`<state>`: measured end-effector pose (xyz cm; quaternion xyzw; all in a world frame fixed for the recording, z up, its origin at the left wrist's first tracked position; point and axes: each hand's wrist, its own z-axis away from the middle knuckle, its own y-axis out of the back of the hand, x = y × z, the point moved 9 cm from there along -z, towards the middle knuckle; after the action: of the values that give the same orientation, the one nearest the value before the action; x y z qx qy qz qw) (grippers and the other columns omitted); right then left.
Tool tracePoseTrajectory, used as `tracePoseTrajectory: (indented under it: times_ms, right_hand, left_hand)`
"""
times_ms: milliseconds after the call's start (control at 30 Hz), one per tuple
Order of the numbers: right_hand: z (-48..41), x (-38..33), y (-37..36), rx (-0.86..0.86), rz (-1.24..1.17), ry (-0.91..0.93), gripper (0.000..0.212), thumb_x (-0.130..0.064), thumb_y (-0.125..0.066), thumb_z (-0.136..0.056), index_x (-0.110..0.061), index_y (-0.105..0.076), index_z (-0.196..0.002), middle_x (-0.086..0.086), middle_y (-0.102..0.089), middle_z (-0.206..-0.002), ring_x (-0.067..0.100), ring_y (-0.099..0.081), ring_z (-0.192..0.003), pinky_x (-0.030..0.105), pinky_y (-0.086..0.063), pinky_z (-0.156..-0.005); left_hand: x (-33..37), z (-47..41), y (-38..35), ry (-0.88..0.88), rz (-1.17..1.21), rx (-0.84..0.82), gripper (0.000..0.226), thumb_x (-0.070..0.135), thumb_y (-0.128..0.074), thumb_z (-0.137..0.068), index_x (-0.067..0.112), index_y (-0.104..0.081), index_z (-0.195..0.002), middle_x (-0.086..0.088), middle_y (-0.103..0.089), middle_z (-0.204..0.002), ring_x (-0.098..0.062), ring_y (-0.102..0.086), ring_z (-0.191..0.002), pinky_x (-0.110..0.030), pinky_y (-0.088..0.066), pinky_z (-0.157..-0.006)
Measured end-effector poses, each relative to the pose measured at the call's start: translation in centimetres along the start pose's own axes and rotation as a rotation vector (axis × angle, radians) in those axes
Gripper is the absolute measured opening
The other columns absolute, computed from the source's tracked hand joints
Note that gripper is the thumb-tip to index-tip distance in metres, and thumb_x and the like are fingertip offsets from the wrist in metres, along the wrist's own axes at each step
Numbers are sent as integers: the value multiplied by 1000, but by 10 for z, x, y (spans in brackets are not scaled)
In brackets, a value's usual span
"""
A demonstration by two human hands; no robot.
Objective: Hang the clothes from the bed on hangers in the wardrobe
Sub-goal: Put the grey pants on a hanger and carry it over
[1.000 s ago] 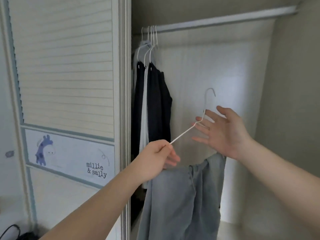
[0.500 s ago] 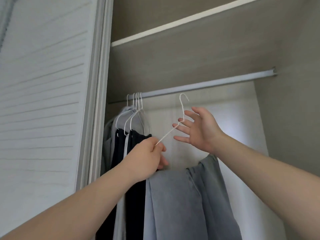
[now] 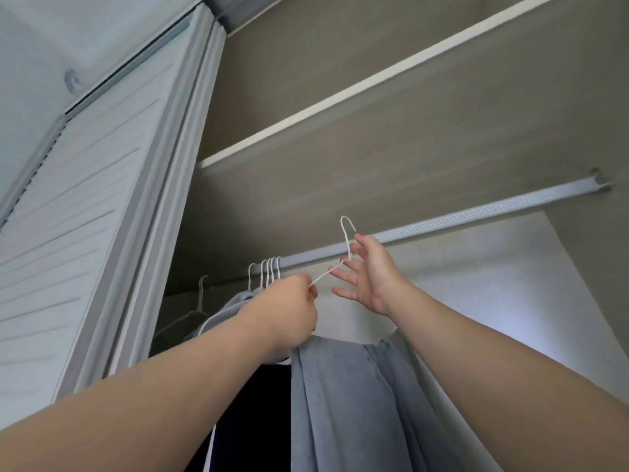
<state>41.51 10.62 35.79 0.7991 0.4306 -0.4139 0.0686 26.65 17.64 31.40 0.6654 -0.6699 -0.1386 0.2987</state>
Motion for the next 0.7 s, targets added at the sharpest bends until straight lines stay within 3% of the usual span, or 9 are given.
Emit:
tracePoseTrajectory:
  times_ms: [133,267,433,533,600,667,700]
  right_hand:
    - [-29,16,1,16,-6,-13,55,-48,-44,-94,-26,-41,-145,7,-44,-144,28,-60,-116,51,-48,-90]
    - [-39,50,4,-25,21,-79,59,-52,-46,-93,-28,-38,-146,7,-45,-142,28,-62,-112,48,-50,-86]
    - [-42,72,4,-74,147,-82,42,-49,-43,-95,-32,-42,-134,3,-56,-131,28,-66,-106,45,-52,-84]
    - [-41,50,12,83,680,239,38,-45,-41,-97,-26,-48,-129,-2,-61,-119,26,-59,-117,46,-46,-101]
    - [-22,29,13,333,1054,596,50,-41,-44,-97,-21,-40,-142,0,-49,-138,25,-40,-133,44,-34,-110]
    - [-2,28,9,426,1067,779,61,-37,-44,-98,-17,-25,-152,2,-27,-156,22,-21,-145,43,-23,-115]
    - [-3,36,8,410,1044,754,65,-38,-43,-98,-16,-17,-154,2,-18,-161,21,-14,-148,42,-18,-117]
  left_hand:
    - [-5,-20,-5,4,-164,-63,23,11,-43,-93,14,-57,-111,-11,-69,-112,-30,-65,-104,-41,-53,-93]
    - [-15,-22,-20,-7,-393,-142,8,13,-49,-90,17,-55,-90,-14,-64,-111,-36,-59,-104,-44,-50,-93]
    - [-36,-11,-23,-37,-623,-149,32,21,-49,-92,16,-59,-121,-11,-59,-121,-31,-57,-111,-38,-50,-92]
    - [-42,-5,-16,-86,-678,-105,30,23,-44,-95,20,-53,-124,-7,-57,-124,-30,-54,-112,-36,-42,-85]
    - [-43,1,-16,-120,-741,-116,31,22,-44,-97,21,-48,-127,-4,-56,-129,-26,-50,-116,-37,-37,-87]
    - [-43,6,-16,-143,-782,-126,40,23,-44,-97,20,-40,-137,-4,-50,-139,-26,-44,-126,-39,-36,-98]
    - [-44,8,-16,-148,-794,-129,46,24,-43,-98,19,-36,-142,-5,-45,-145,-26,-40,-131,-40,-34,-103]
